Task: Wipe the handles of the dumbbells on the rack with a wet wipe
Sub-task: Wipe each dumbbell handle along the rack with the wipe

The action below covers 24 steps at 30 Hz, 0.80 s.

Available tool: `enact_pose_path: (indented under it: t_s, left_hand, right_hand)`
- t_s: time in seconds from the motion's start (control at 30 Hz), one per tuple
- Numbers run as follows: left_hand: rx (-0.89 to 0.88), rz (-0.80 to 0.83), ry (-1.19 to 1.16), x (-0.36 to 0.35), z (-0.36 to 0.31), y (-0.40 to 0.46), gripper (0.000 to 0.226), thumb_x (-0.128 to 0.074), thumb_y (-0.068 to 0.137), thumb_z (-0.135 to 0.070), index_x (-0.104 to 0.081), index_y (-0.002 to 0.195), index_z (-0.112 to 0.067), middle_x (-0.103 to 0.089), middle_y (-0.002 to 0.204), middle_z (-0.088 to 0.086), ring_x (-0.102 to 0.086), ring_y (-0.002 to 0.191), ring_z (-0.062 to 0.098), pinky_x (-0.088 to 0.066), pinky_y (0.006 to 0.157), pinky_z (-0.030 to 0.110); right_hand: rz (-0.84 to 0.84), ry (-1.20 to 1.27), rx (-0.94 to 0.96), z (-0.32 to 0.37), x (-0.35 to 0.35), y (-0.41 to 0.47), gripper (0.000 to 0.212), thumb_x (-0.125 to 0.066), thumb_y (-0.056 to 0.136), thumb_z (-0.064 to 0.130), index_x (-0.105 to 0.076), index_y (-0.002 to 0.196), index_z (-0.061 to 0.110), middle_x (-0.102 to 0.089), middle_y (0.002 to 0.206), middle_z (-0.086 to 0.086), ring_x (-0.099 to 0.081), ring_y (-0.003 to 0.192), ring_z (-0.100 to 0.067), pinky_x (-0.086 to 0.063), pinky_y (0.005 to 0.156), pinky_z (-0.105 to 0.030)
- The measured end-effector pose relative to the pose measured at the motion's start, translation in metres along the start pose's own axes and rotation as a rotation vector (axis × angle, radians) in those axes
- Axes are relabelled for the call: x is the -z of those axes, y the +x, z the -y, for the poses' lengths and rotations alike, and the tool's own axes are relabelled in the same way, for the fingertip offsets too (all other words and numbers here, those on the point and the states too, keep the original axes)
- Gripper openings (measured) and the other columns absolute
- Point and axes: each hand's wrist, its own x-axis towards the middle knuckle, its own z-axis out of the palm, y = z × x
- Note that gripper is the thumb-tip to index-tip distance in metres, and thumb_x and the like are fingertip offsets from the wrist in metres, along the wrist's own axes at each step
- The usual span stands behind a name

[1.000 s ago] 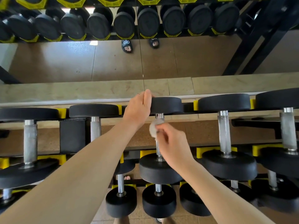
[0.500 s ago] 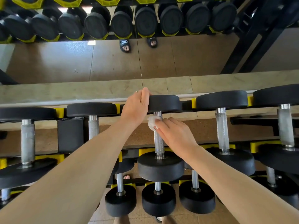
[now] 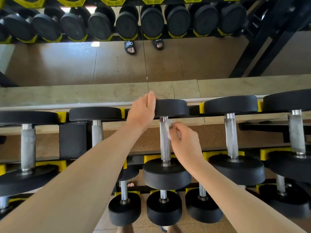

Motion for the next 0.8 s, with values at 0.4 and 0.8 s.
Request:
enact_pose_path:
  t_s: [0.4, 0.8]
  left_hand:
    - [0.004, 0.013, 0.025, 0.001, -0.001, 0.0, 0.043, -0.024, 0.11, -0.036, -0.06, 0.093, -0.02, -0.061, 0.089, 0.003, -0.056, 0.085, 0.017, -0.05, 0.074, 0.036]
    - [0.007, -0.015, -0.012, -0.001, -0.001, -0.001, 0.048, -0.024, 0.11, -0.038, -0.063, 0.095, -0.014, -0.064, 0.091, 0.008, -0.059, 0.086, 0.018, -0.055, 0.077, 0.04]
  right_hand:
    - [0.169, -0.754, 0.556, -0.019, 0.012, 0.013, 0.04, -0.06, 0.093, 0.023, -0.051, 0.132, 0.016, -0.069, 0.087, -0.001, -0.064, 0.07, -0.015, -0.056, 0.058, -0.03]
    - [0.107, 0.31, -0.563, -0.005, -0.008, 0.002, 0.029, -0.047, 0.1, 0.022, -0.061, 0.078, 0.009, -0.049, 0.065, -0.003, -0.042, 0.054, -0.011, -0.036, 0.052, -0.023]
